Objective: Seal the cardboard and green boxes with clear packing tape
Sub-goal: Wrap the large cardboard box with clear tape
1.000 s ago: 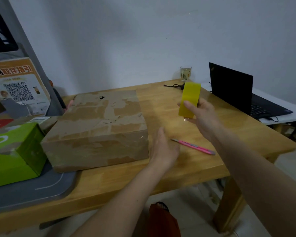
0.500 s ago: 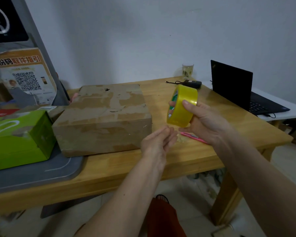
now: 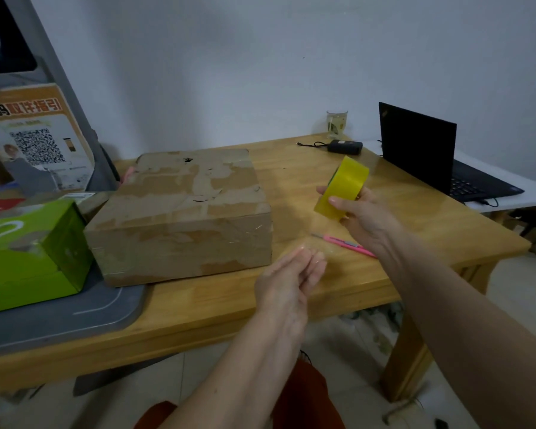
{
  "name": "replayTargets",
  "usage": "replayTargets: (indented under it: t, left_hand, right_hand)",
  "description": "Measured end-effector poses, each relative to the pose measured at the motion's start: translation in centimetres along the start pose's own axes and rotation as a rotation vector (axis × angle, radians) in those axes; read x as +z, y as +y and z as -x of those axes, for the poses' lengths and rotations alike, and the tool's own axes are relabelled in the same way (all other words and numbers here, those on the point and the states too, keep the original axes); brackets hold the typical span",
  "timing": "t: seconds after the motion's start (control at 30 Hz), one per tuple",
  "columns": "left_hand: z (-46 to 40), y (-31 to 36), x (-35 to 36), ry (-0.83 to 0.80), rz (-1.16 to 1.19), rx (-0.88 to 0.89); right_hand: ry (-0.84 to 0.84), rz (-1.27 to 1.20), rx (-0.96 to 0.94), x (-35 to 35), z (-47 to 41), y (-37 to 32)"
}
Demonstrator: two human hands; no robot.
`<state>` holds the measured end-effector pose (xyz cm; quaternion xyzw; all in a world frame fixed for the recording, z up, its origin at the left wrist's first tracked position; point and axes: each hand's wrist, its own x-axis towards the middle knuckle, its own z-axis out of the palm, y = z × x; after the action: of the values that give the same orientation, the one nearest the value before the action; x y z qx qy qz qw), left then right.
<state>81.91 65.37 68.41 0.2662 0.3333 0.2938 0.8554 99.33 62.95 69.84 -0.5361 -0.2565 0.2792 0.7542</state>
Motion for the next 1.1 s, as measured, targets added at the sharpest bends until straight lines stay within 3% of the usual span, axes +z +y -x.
replayTargets:
  t: [0.2,0.43,0.73,1.1]
  left_hand:
    - [-1.8,0.2,-1.4,0.051,-0.004,-0.071]
    - [-2.2,1.1,0.5,-0.003,-0.025,-0.007]
    - [-5.1,1.5,-0.9,0.103,-0.032,-0.032]
    - [-6.3,1.0,-1.5,0.108,0.031,-0.2]
  right_hand:
    - [-0.032,-0.129,0.137,-0.1,-2.4,0.1]
    - [0.142,-0.026,-0.004,0.2,-5.9,1.7]
    - [0.142,-0.191,0.136,1.4,-9.8,3.4]
    - [0.192,0.132,0.128,0.7,-10.3,5.1]
